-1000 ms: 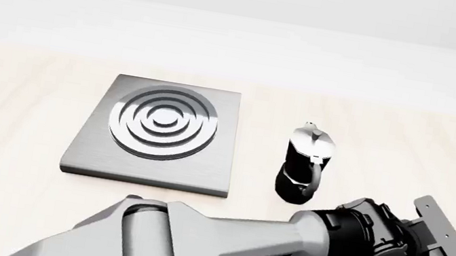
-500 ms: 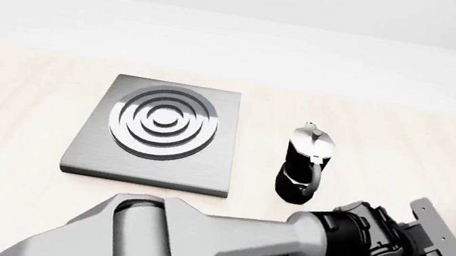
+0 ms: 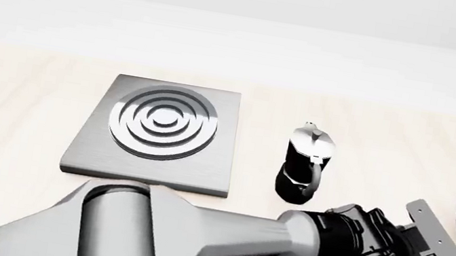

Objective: Put the frying pan on the stove.

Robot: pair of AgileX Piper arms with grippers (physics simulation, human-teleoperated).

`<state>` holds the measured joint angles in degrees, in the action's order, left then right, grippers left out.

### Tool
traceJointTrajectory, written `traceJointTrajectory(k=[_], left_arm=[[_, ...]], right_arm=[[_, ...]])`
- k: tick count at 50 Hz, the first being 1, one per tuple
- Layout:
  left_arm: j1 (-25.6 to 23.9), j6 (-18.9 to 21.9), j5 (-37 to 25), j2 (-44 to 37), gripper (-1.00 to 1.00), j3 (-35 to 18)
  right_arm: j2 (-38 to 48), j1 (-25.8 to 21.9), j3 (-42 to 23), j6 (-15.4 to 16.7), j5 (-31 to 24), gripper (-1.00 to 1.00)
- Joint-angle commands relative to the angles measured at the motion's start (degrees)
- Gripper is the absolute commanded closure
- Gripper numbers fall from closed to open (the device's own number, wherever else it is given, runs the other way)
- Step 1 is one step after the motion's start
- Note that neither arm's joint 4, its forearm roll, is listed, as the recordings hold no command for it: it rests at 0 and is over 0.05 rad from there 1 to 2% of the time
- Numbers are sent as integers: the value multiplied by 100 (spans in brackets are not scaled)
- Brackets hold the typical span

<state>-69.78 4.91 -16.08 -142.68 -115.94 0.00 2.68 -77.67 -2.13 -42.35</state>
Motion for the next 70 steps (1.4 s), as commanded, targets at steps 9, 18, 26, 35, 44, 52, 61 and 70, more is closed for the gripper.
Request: traceJointTrajectory(k=[9,18,26,35,44,52,61,70], left_arm=[[105,68,97,342,100,-272],[145,21,394,743,100,107],[194,31,468,974,100,204],[393,158,245,900,100,-133],[502,275,36,853,100,-391],[651,371,-101,856,100,-602],[767,390,-146,920,100,-692],[996,481,-321,847,100,-1028]], right_arm=[[0,-5,101,7,97,-100],[0,-12,173,11,170,-100],[0,-16,209,16,215,-100],[0,-23,301,21,310,-100],[0,-17,325,17,342,-100],[0,-33,324,28,337,-100],[0,-25,334,0,374,-100],[0,64,-16,-188,87,-100]])
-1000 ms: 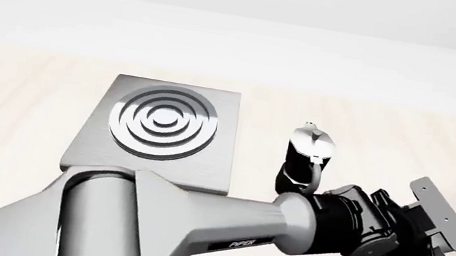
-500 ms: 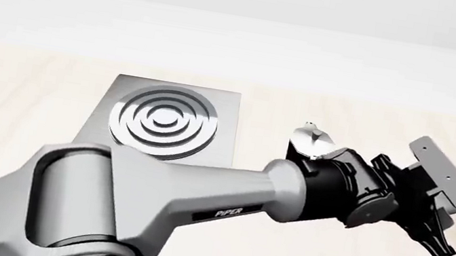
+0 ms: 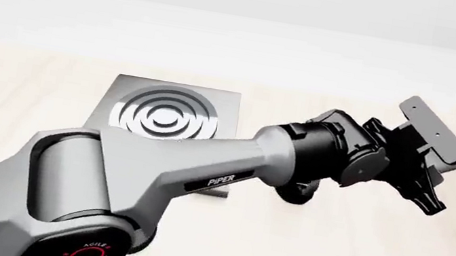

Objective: Put the frying pan on the stove.

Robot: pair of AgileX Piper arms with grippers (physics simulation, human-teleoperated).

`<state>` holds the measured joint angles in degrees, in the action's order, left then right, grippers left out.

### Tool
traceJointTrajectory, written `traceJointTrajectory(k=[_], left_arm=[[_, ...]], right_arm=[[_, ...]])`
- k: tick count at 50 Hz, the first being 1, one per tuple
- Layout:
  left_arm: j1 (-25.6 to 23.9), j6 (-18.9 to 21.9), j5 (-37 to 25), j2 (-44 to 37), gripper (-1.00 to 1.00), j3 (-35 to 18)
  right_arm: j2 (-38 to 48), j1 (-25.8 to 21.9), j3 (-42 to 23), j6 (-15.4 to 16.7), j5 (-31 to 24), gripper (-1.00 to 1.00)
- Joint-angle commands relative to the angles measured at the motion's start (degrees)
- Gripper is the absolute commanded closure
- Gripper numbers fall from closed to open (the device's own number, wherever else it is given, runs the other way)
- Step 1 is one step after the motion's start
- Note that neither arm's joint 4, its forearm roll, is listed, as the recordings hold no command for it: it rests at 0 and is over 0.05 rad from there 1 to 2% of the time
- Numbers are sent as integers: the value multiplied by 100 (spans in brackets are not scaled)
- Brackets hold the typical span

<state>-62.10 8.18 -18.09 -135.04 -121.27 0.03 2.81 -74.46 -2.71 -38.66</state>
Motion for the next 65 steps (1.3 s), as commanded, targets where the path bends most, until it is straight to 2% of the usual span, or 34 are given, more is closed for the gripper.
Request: traceJointTrajectory(k=[1,4,12,18,22,27,33,45,50,54,59,65], left_arm=[[250,163,-135,76,100,-533],[280,161,-148,77,100,-580],[507,231,-364,18,100,-985],[636,297,-556,-147,100,-1314],[713,321,-641,-164,100,-1481],[793,345,-660,-46,100,-1521],[952,355,-509,244,100,-1283],[1356,323,-639,138,100,-1715],[1430,292,-491,347,100,-1489],[1486,288,-232,653,100,-1042],[1609,278,274,1182,100,-163],[1766,215,1029,1946,100,1222]], right_arm=[[-3,15,-264,-63,-235,-100],[-3,-63,-135,82,-160,-100],[-3,-111,160,175,102,-100],[-3,-99,517,182,456,-100],[-3,-77,550,142,504,-100],[-3,-76,496,121,456,-100],[-3,-77,395,109,364,-100],[-3,-73,636,115,585,-100],[-3,-71,681,114,628,-100],[-3,-66,666,106,618,-100],[-3,-65,643,100,599,-100],[-3,-78,643,102,596,-100]])
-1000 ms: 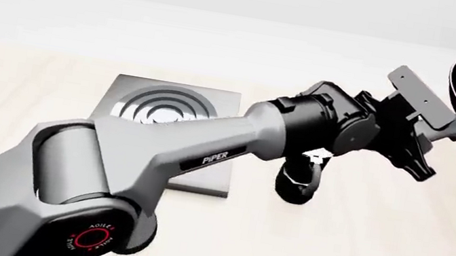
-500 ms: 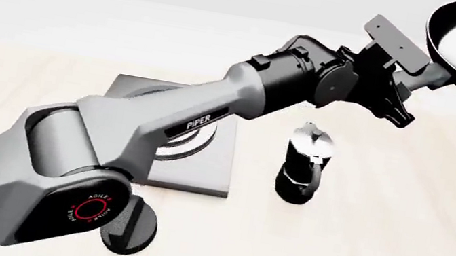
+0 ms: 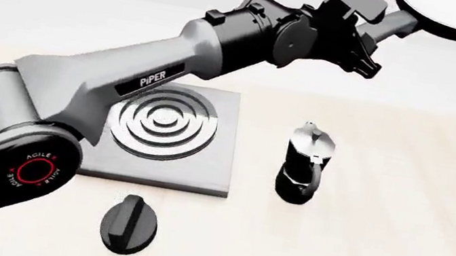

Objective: Put the frying pan on the stove.

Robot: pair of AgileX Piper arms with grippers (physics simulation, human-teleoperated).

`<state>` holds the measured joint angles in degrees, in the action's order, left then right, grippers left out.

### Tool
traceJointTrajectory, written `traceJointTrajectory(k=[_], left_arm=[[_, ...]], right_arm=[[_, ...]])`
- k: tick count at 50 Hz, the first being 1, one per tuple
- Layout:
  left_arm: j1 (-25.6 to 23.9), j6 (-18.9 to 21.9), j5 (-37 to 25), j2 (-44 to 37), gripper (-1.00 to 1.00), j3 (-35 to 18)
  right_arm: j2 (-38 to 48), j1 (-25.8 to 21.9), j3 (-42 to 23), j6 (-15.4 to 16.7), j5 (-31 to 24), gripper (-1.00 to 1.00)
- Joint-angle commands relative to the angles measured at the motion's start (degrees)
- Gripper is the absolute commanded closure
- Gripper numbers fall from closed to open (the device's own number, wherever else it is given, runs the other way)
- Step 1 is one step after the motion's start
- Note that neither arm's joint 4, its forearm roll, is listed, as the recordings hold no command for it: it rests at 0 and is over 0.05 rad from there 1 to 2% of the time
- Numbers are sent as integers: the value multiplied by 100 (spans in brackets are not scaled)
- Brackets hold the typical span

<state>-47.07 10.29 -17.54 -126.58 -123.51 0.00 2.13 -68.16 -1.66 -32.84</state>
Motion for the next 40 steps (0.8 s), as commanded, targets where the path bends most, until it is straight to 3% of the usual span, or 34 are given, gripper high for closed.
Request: traceJointTrajectory(k=[1,18,40], left_arm=[[292,-16,1089,1223,100,1667],[526,-106,2096,2433,100,3708],[1101,-267,2815,3657,100,5709]], right_arm=[[0,-16,9,6,8,-100],[0,-39,-12,35,-24,-100],[0,-25,-35,33,-57,-100]])
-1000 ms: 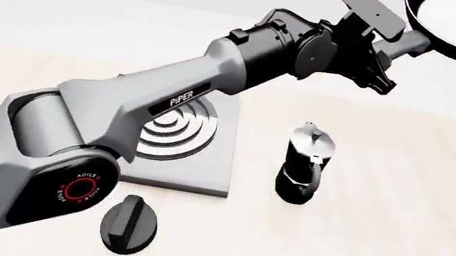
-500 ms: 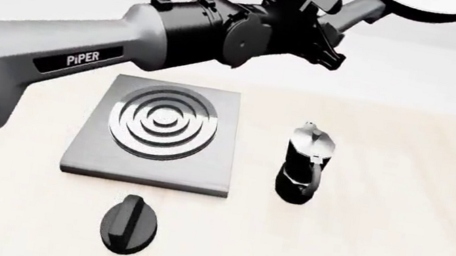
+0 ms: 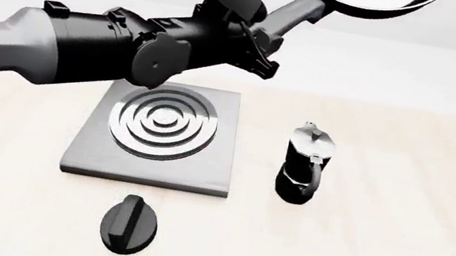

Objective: Put the frying pan on the stove.

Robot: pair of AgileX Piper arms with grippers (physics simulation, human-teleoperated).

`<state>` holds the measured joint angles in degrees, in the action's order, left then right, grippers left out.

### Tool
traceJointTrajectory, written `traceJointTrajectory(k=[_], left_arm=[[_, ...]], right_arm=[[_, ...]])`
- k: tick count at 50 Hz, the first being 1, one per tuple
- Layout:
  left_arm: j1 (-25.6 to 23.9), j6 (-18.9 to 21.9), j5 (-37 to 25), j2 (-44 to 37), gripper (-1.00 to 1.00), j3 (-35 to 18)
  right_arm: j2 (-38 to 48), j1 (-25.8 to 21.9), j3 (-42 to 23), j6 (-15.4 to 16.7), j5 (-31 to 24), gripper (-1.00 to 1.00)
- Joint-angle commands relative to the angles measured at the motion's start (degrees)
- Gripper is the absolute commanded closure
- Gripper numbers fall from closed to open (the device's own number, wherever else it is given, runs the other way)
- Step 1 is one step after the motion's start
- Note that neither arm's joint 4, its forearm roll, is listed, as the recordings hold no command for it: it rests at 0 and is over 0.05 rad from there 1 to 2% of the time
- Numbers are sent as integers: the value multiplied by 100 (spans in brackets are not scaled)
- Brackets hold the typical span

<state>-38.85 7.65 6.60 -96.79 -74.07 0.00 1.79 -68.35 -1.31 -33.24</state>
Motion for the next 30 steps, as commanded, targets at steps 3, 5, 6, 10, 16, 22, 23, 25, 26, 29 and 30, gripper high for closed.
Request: traceJointTrajectory(k=[3,5,6,10,16,22,23,25,26,29,30], left_arm=[[414,-37,468,867,100,1070],[441,-49,487,929,100,1154],[501,-65,511,1032,100,1311],[561,-97,538,1174,100,1639],[602,-129,596,1386,100,2003],[660,-222,618,1663,100,2354],[688,-236,648,1748,100,2502],[684,-255,666,1786,100,2559],[692,-273,687,1837,100,2635],[775,-340,780,2011,100,2940],[787,-347,786,2023,100,2978]], right_arm=[[0,7,-8,4,-16,-100],[0,6,-11,-1,-18,-100],[0,1,-17,4,-20,-100],[0,17,-17,-3,-18,-100],[0,2,36,7,16,-100],[0,12,5,11,-6,-100],[0,-1,-3,18,-10,-100],[0,-2,-3,17,-8,-100],[0,4,8,14,0,-100],[0,2,40,15,29,-100],[0,5,40,17,29,-100]])
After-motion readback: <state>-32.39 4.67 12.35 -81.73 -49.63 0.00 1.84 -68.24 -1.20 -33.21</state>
